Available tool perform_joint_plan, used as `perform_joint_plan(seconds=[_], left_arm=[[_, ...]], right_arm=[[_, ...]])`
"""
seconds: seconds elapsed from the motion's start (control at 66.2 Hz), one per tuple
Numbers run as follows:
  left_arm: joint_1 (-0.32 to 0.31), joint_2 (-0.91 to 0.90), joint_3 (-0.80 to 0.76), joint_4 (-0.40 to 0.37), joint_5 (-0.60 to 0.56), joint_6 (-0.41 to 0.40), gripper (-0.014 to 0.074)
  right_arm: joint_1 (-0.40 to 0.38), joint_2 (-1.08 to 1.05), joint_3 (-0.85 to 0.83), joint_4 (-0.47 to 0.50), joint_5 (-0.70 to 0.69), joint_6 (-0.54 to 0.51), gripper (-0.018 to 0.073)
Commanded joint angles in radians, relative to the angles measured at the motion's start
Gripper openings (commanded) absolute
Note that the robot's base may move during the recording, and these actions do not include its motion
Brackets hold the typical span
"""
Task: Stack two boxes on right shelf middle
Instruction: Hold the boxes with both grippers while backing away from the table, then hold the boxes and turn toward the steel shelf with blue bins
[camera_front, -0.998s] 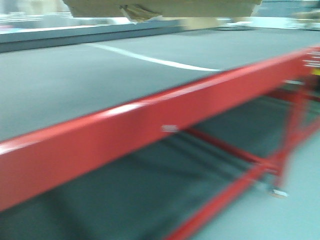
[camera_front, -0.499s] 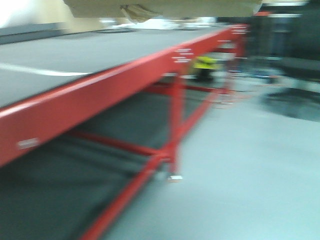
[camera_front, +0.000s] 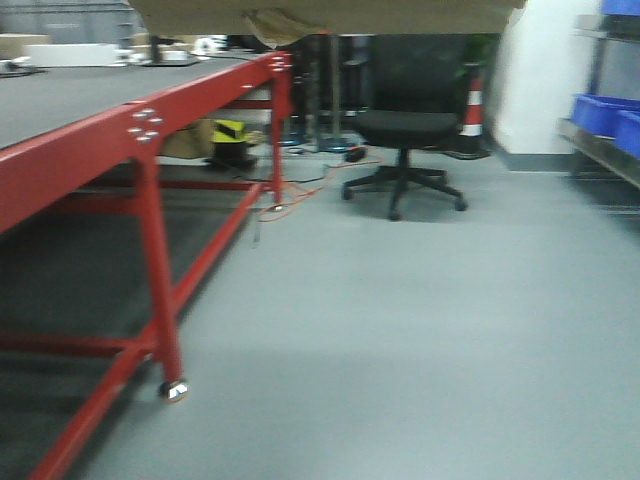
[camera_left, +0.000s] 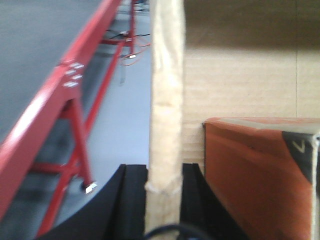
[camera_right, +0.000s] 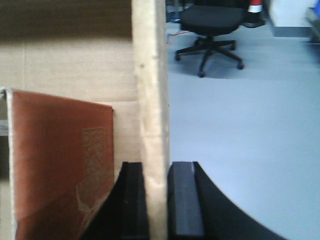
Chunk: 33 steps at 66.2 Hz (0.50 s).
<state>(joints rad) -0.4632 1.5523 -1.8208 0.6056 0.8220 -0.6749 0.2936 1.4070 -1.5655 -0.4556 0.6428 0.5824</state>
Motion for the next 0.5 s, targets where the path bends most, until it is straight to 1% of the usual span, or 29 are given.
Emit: perform_joint_plan(seconds=[0.0,0.484], left_arm=[[0.012,-0.017,-0.013,0.054,-0.018,-0.006,-0.0111],[0.012,-0.017,-0.013,0.053,-0.02,-0.006,-0.0111]], right_arm=[[-0.013,-0.014,-0.019,-0.046,-0.03,0.004,-0.0162],[-0.013,-0.014,-0.019,-0.046,-0.03,0.004,-0.0162]])
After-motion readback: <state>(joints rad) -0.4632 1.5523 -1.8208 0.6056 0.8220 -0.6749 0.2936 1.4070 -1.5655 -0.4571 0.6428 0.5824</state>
